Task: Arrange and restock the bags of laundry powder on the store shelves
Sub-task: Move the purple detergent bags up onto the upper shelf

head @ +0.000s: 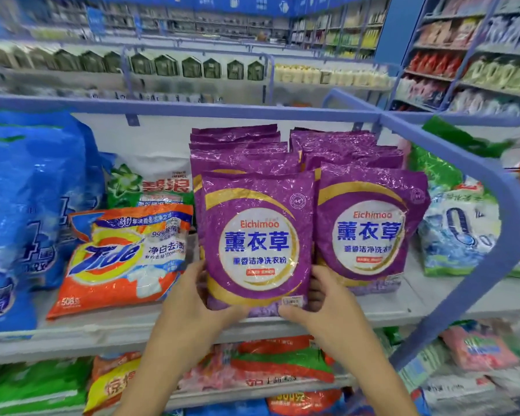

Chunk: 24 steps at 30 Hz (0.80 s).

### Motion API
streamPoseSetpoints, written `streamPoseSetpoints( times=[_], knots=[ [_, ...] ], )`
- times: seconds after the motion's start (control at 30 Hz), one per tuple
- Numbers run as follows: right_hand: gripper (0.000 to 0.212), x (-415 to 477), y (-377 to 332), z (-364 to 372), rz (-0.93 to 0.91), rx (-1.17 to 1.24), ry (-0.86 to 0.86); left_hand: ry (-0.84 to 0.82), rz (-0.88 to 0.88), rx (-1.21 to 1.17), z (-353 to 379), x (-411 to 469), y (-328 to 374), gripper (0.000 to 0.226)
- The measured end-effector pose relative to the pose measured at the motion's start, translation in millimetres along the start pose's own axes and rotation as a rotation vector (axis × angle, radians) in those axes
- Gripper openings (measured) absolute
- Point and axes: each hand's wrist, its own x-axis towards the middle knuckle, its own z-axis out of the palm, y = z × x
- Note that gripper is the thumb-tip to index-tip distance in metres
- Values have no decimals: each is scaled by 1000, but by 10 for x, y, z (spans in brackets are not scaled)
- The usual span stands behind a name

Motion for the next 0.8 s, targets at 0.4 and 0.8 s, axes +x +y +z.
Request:
streamPoseSetpoints(
  times=[0.4, 0.8],
  knots=[
    [37, 116, -2, 147, -162, -39, 141, 153, 35, 147, 90, -18, 96, 62],
    [41, -173, -10, 97, -318, -132, 299, 223, 143, 212, 82, -354, 189, 68]
  ],
)
